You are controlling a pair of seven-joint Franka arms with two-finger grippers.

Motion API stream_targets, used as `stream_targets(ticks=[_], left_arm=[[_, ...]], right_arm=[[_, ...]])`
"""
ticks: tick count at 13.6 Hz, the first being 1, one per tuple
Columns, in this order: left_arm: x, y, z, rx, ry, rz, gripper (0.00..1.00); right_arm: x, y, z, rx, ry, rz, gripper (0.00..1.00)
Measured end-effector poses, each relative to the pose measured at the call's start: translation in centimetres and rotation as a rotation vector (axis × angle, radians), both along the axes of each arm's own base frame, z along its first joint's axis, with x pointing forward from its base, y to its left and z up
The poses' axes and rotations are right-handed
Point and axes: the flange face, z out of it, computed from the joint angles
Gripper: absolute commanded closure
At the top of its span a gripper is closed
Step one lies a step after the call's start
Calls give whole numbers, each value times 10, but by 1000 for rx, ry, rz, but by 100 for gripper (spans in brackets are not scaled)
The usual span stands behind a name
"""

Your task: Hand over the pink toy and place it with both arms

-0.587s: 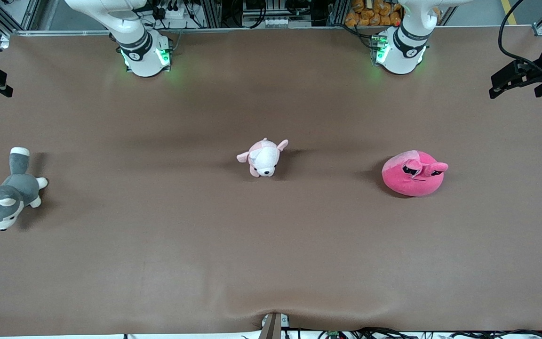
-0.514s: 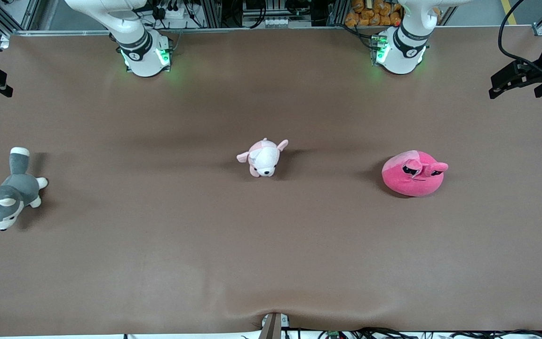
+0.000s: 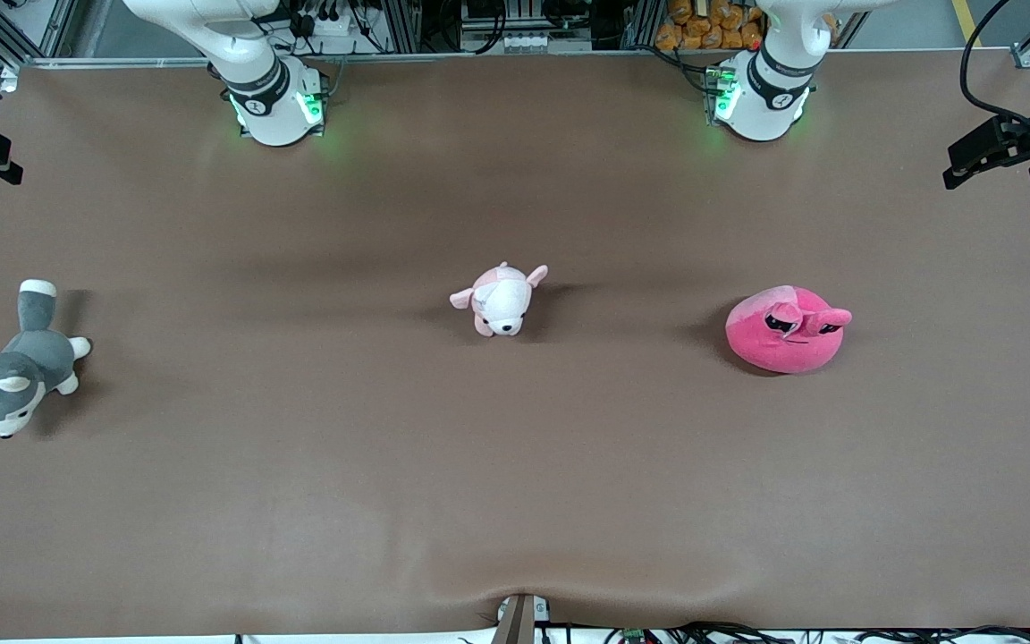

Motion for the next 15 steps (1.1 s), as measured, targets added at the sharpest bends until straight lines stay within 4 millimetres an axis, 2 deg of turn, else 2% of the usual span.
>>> stream_targets(ticks=[7, 15], left_arm=[[2, 0, -3, 0, 6, 0, 0], [3, 3, -4, 0, 8, 5, 0]], right_arm=[[1, 13, 0, 94, -8, 16, 0], [7, 13, -8, 100, 6, 14, 0]])
